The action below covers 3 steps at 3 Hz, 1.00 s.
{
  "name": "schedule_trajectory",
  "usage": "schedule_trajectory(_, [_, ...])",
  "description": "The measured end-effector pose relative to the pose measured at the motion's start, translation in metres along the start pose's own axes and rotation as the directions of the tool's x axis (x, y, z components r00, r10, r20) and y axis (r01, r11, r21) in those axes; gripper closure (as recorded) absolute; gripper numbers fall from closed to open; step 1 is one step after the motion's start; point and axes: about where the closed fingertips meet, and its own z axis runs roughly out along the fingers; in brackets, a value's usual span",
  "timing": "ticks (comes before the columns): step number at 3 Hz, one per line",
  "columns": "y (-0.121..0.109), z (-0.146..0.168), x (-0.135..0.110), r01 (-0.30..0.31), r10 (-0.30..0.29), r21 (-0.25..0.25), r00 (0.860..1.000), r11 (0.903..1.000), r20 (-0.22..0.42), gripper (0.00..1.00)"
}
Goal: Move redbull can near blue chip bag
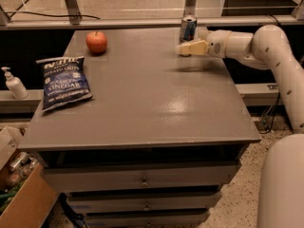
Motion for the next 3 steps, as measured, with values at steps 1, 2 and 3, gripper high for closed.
schedule_trajectory(1, [-0.015, 0.02, -0.017, 0.005, -0.006, 0.015, 0.997, 0.9999, 0.078, 0.02])
schedule_trajectory(2, [-0.013, 0.021, -0.036, 0.026, -0.028, 0.016, 0.992, 0.9995, 0.121, 0.24])
schedule_trajectory(3, [-0.004, 0.012, -0.041, 0.039, -0.04, 0.012, 0.994, 0.9992, 0.106, 0.46])
